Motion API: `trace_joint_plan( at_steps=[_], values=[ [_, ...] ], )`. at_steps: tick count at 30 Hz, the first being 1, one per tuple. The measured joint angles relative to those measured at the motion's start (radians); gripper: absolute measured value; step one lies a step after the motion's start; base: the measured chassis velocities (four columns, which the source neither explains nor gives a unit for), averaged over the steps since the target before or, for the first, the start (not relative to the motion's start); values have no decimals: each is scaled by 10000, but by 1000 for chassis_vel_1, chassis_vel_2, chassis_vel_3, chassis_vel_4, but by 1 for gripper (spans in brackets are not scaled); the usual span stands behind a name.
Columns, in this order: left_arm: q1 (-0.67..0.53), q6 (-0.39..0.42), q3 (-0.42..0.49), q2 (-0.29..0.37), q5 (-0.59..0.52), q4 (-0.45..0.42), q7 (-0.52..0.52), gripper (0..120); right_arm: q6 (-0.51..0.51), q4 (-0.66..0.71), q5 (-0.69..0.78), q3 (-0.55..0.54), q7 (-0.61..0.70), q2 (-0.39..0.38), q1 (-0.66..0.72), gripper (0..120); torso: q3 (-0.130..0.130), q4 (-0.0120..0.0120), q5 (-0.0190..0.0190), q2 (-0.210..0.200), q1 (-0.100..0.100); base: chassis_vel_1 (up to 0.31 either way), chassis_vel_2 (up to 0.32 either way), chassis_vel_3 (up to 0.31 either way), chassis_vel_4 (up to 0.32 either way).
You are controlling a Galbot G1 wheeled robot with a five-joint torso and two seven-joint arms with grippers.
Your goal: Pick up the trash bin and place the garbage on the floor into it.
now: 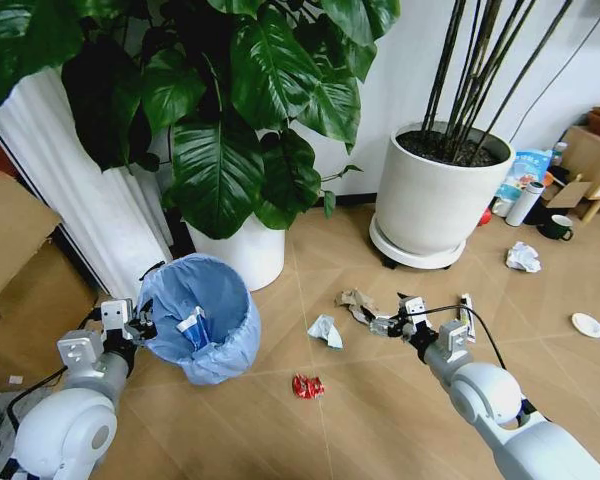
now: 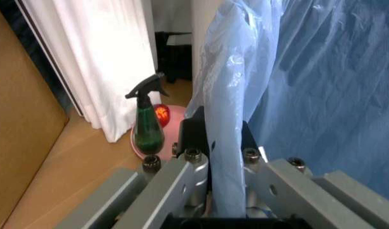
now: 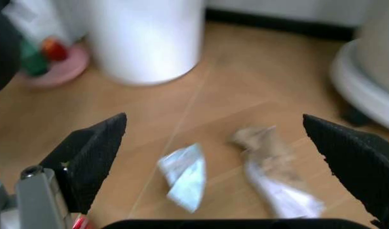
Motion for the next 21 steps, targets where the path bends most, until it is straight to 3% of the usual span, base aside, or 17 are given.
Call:
trace_joint_plan(
  at_steps=[3, 10, 18, 21],
  values=[
    [-2, -2, 11, -35, 7, 16, 0, 0, 215, -461, -239, -409, -811, -159, 242, 100, -3, 1, -5, 1, -2, -16, 33, 2, -14],
    [14, -6, -71, -18, -31, 13, -7, 0, 593, -2641, -1005, -2739, -2438, -241, 1912, 100, -5, 0, 4, 2, -7, 20, -32, -24, 36],
    [63, -12, -122, -39, -54, -3, -67, 0, 670, -4022, -1116, -4292, -2998, 87, 2929, 100, -3, 2, -11, 1, -4, 0, 0, 0, 0],
    [70, -15, -118, -48, -53, 0, -88, 0, 718, -4391, -1155, -4715, -3106, 178, 3135, 100, -3, 0, 4, 1, -4, 0, 0, 0, 0]
  ],
)
